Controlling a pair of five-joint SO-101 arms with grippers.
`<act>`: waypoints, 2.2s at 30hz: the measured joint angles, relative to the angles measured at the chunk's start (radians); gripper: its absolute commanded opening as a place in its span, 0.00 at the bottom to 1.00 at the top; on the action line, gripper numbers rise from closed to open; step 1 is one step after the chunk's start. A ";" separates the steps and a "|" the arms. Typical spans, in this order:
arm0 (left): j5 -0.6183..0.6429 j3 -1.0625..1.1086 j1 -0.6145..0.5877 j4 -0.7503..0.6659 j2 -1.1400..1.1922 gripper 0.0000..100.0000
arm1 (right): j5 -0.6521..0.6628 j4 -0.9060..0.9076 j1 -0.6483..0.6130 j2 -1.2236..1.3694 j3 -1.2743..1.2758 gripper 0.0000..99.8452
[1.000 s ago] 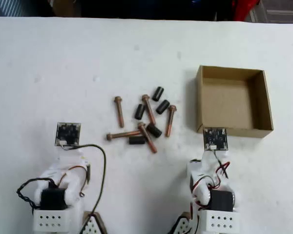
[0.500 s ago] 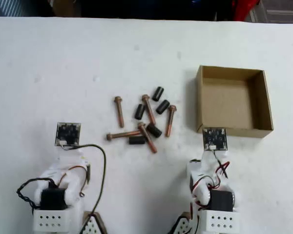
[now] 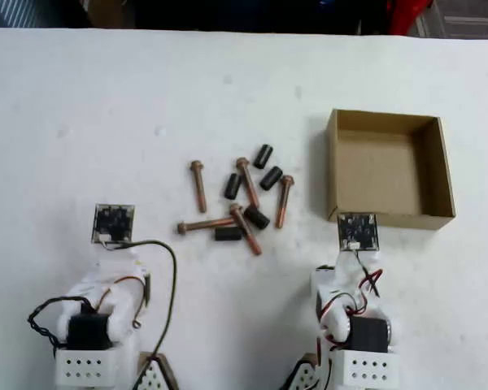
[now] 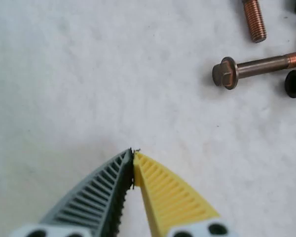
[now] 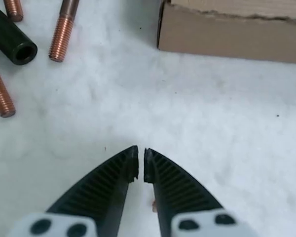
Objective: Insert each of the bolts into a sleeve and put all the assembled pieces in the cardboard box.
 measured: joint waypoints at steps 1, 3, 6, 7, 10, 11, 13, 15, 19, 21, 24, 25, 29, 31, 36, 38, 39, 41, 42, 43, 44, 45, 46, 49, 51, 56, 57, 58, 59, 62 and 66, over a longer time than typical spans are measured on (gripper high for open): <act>0.000 0.000 0.000 0.000 0.000 0.03 | 0.000 0.000 0.000 0.000 0.000 0.02; 0.000 0.000 0.000 0.000 0.000 0.03 | 0.000 0.000 0.000 0.000 0.000 0.02; 0.000 0.000 0.000 0.000 0.000 0.03 | 0.000 -0.017 0.002 0.000 0.000 0.02; 0.000 0.000 0.000 0.000 0.000 0.03 | 0.000 -0.032 0.002 0.000 0.000 0.02; 0.000 0.000 0.000 0.000 0.000 0.03 | 0.021 -0.091 0.002 0.000 0.000 0.02; 0.000 0.000 0.000 0.000 0.000 0.03 | 0.055 -0.114 0.002 0.000 0.000 0.02; 0.000 0.000 0.000 0.000 0.000 0.03 | 0.149 -0.153 0.009 0.000 0.000 0.02; 0.000 0.000 0.000 0.000 0.000 0.03 | 0.264 -0.201 0.048 0.000 0.000 0.02; 0.000 0.000 0.000 0.000 0.000 0.03 | 0.408 -0.249 0.114 0.000 -0.044 0.02; 0.000 0.000 0.000 0.000 0.000 0.03 | 0.423 -0.229 0.140 0.000 -0.110 0.02; 0.000 0.000 0.000 0.000 0.000 0.03 | 0.433 -0.160 0.146 0.000 -0.247 0.09; 0.000 0.000 0.000 0.000 0.000 0.03 | 0.433 -0.133 0.146 0.000 -0.296 0.11; 0.000 0.000 0.000 0.000 0.000 0.03 | 0.434 -0.044 0.137 0.083 -0.493 0.14; 0.000 0.000 0.000 0.000 0.000 0.03 | 0.434 -0.014 0.127 0.169 -0.586 0.14; 0.000 0.000 0.000 0.000 0.000 0.03 | 0.434 0.011 0.124 0.448 -0.798 0.14; 0.000 0.000 0.000 0.000 0.000 0.03 | 0.434 0.011 0.117 0.559 -0.868 0.14; 0.000 0.000 0.000 0.000 0.000 0.03 | 0.434 0.011 0.109 0.608 -0.896 0.14; 0.000 0.000 0.000 0.000 0.000 0.03 | 0.434 0.011 0.086 0.694 -0.941 0.14; 0.000 0.000 0.000 0.000 0.000 0.03 | 0.434 0.011 0.072 0.735 -0.959 0.14; 0.000 0.000 0.000 0.000 0.000 0.03 | 0.434 0.011 0.055 0.778 -0.976 0.14; 0.000 0.000 0.000 0.000 0.000 0.03 | 0.434 0.011 0.038 0.821 -0.991 0.14; 0.000 0.000 0.000 0.000 0.000 0.03 | 0.434 0.011 0.021 0.862 -1.010 0.14; 0.000 0.000 0.000 0.000 0.000 0.03 | 0.434 0.014 0.005 0.905 -1.030 0.14; 0.000 0.000 0.000 0.000 0.000 0.03 | 0.434 0.055 -0.051 1.034 -1.102 0.14; 0.000 0.000 0.000 0.000 0.000 0.03 | 0.434 0.094 -0.097 1.123 -1.162 0.14; 0.000 0.000 0.000 0.000 0.000 0.03 | 0.434 0.181 -0.221 1.320 -1.316 0.08; 0.000 0.000 0.000 0.000 0.000 0.03 | 0.434 0.195 -0.241 1.355 -1.346 0.04; 0.000 0.000 0.000 0.000 0.000 0.03 | 0.434 0.210 -0.262 1.387 -1.373 0.02; 0.000 0.000 0.000 0.000 0.000 0.03 | 0.434 0.221 -0.279 1.418 -1.396 0.01; 0.000 0.000 0.000 0.000 0.000 0.03 | 0.434 0.241 -0.324 1.491 -1.452 0.02; 0.000 0.000 0.000 0.000 0.000 0.02 | 0.434 0.241 -0.376 1.576 -1.479 0.03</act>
